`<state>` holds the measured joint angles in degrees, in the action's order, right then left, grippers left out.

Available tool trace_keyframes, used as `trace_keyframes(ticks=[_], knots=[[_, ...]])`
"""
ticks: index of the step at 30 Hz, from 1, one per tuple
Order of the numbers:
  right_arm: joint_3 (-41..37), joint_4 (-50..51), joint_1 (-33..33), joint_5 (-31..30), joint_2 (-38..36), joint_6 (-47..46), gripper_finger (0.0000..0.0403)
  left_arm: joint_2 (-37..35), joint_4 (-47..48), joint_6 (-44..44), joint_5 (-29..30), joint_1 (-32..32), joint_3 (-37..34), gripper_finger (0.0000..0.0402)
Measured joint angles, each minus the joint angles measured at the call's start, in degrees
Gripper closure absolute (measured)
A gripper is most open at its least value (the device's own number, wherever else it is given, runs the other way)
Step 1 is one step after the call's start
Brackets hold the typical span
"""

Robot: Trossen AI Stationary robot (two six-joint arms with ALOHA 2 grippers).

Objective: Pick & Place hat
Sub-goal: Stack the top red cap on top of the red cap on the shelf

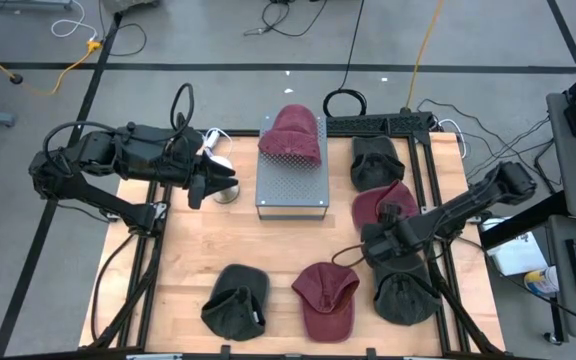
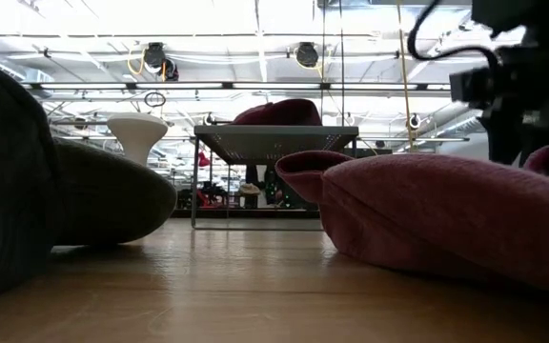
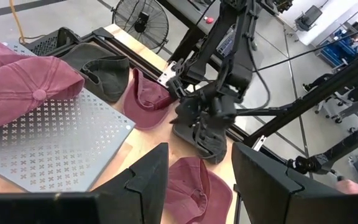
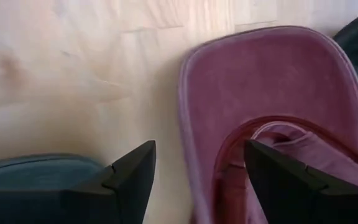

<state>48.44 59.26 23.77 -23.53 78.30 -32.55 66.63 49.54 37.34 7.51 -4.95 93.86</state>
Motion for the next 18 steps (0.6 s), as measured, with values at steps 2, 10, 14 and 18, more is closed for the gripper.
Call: trace_keyframes(ticks=[2,10,14,18], knots=[[-1.26,-1.1,-0.03,-0.7,0.65,1.19,0.0174,0.0,0.02,-0.08,-0.07,-0.02,0.0,0.022],[-5.3,-7.3,-0.13,-2.86,2.36,4.33,0.02,0.0,0.49,-0.15,-0.15,-0.01,0.0,0.022],[-5.31,-7.98,-0.15,-3.71,2.41,4.87,0.0241,0.0,0.5,-0.73,-0.59,-0.02,0.0,0.022],[-5.31,-8.48,-0.15,-3.6,2.42,5.16,0.0318,0.0,0.48,-1.07,-0.66,0.0,0.0,0.022]])
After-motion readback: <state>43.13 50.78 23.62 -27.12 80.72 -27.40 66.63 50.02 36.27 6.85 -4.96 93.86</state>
